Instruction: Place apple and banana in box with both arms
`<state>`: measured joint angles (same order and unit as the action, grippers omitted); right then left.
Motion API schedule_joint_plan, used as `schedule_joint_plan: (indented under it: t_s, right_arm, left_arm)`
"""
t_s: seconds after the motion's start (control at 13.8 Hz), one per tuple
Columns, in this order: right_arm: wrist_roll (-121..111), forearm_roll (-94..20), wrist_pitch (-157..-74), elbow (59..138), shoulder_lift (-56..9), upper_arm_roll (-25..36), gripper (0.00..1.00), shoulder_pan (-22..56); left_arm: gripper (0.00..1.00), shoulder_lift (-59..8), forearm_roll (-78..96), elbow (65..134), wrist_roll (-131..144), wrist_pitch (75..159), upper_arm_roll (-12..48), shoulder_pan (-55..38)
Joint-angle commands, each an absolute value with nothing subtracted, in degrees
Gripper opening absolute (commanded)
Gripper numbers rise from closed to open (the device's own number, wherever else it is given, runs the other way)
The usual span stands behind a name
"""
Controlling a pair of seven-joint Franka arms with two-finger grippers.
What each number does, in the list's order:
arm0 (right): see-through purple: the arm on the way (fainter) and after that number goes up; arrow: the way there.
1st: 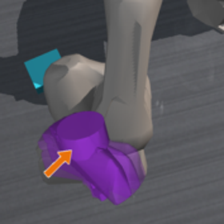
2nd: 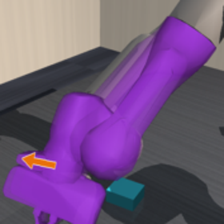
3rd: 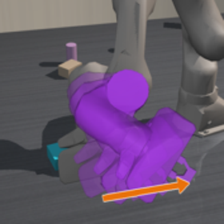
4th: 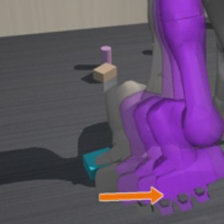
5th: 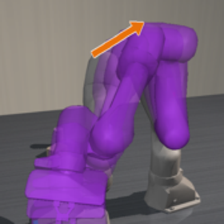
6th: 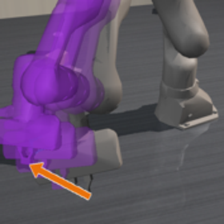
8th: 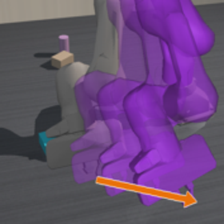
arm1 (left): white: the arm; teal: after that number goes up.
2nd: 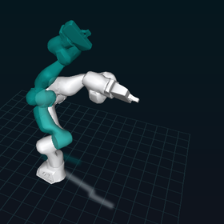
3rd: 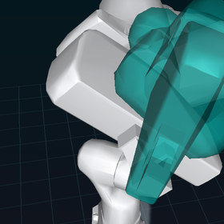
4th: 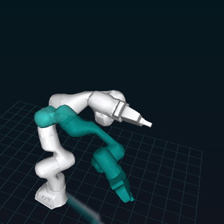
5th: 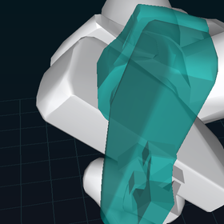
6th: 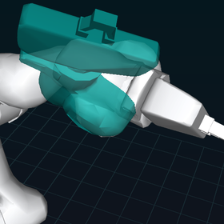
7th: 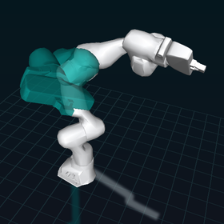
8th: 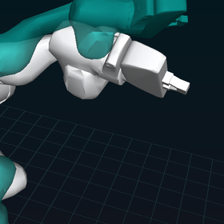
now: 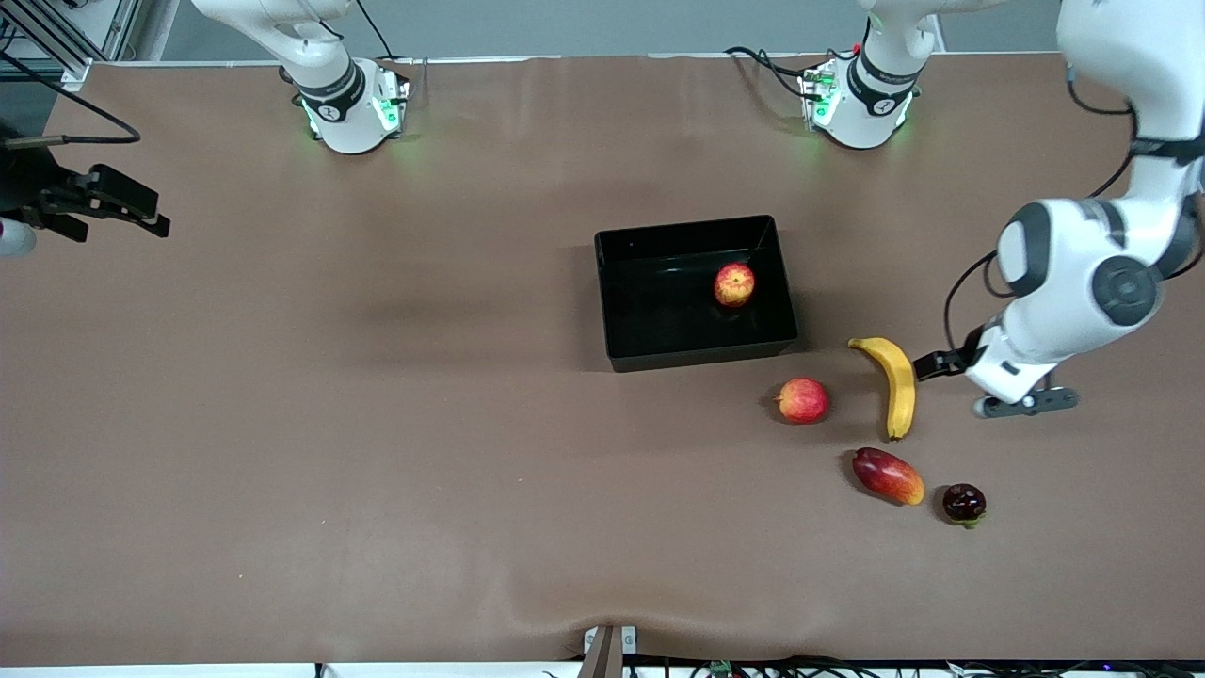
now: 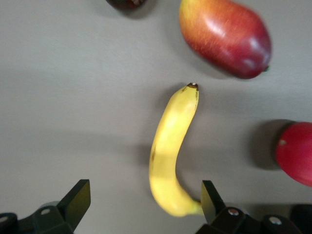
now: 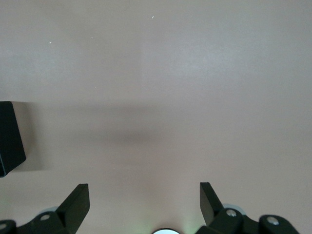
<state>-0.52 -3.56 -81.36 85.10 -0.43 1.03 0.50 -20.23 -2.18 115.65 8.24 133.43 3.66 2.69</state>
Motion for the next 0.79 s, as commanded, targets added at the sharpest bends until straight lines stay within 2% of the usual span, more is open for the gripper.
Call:
schedule_joint_plan:
  t_s: [0.0, 0.07, 0.22, 0.29, 0.43, 0.51, 0.72]
  right_arm:
    - [0.1, -3.1, -80.6, 84.6, -0.4, 0.6, 1.0, -0.1]
    - [0.0, -3.1, -80.5, 84.6, -0.4, 0.5, 1.0, 0.0]
    - [0.0, -3.0, -80.7, 84.7, -0.4, 0.5, 1.0, -0.2]
    - [0.0, -3.0, -80.9, 84.7, -0.4, 0.5, 1.0, -0.3]
    - [0.0, -2.7, -81.0, 84.8, -0.9, 0.5, 1.0, -0.3]
    - [0.0, -2.5, -81.2, 84.8, -1.0, 0.5, 1.0, -0.4]
    - [0.0, -2.2, -80.9, 85.0, -1.1, 0.5, 1.0, -0.4]
  left_arm:
    - [1.0, -24.7, -1.6, 115.4, 8.5, 136.9, 4.0, 2.1]
    - [0.98, -26.1, -1.6, 115.4, 8.5, 137.7, 4.0, 2.1]
    - [0.79, -28.4, -1.6, 115.3, 8.5, 138.2, 4.0, 2.1]
    - [0.61, -28.5, -1.5, 115.5, 8.4, 138.1, 4.0, 2.1]
    - [0.12, -27.4, -1.5, 115.7, 7.7, 136.8, 4.0, 2.6]
    - [0.0, -26.2, -1.5, 115.5, 7.5, 134.4, 4.0, 2.7]
    - [0.0, -19.3, -1.4, 114.9, 8.2, 126.0, 4.8, 2.4]
